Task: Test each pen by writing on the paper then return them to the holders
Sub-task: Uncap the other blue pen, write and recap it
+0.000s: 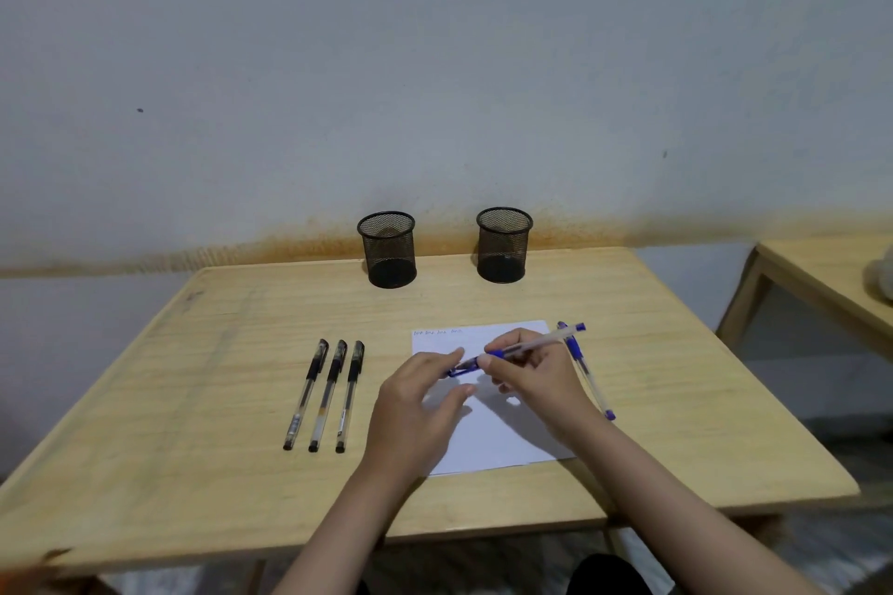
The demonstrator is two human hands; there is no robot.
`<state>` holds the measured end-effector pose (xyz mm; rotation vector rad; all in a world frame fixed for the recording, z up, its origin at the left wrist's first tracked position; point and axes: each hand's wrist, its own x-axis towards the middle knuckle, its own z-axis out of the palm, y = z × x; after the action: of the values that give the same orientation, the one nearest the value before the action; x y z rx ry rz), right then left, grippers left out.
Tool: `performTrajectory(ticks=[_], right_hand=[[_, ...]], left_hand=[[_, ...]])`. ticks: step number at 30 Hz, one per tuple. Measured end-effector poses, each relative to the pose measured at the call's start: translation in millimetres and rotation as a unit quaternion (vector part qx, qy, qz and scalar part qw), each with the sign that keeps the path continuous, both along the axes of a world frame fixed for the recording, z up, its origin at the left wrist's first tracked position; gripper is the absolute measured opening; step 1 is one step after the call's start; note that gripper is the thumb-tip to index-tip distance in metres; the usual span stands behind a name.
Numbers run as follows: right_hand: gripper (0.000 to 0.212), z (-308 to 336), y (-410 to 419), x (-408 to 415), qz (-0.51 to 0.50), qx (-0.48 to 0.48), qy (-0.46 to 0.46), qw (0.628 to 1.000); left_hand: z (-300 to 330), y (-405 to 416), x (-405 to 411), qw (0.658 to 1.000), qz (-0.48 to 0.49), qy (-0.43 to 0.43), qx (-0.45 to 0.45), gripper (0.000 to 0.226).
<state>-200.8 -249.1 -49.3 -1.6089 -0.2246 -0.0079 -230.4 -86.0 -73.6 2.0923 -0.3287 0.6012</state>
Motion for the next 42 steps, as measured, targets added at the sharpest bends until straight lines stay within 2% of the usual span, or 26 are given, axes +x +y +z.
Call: performTrajectory(ticks=[4,15,21,27,29,31,33,36,39,42], right_hand=[[0.004,0,1,-4,-0.023,0.037,0.006,0.999],[0.031,9,20,13,-0.102,0.044,0.028,0.993],[0.027,24,38,18,-0.117,0.12,0.065,0.984],[0.028,25,63,20,-0.102,0.127,0.113,0.98],[0.024,30,55,36,-0.163,0.136,0.144,0.966],[0.02,41,25,59,-0.266,0.166,0.167,0.935],[0.023,54,-5,75,-0.297,0.189,0.141,0.925],[0.025,66,-3,66,-0.223,0.19,0.077,0.953],[0.027,59,15,43,-0.145,0.19,0.054,0.969],[0.026,40,19,30,-0.113,0.175,0.053,0.977]], left_hand=[[4,-7,-1,1.0,0.006,-0.019,-0.016,0.028],[19,-20,-8,0.994,0.056,-0.069,0.059,0.025],[39,-17,-9,0.992,0.071,-0.096,0.046,0.022],[41,-9,-13,0.989,0.103,-0.096,0.041,0.014],[40,-4,-20,0.986,0.118,-0.108,0.041,0.014],[34,1,-36,0.986,0.116,-0.111,0.053,0.016],[26,11,-50,0.988,0.13,-0.073,0.029,0.014],[18,25,-37,0.976,0.208,0.061,-0.014,0.011],[16,29,-16,0.963,0.238,0.127,0.024,0.016],[9,29,-6,0.943,0.271,0.16,0.109,0.015]])
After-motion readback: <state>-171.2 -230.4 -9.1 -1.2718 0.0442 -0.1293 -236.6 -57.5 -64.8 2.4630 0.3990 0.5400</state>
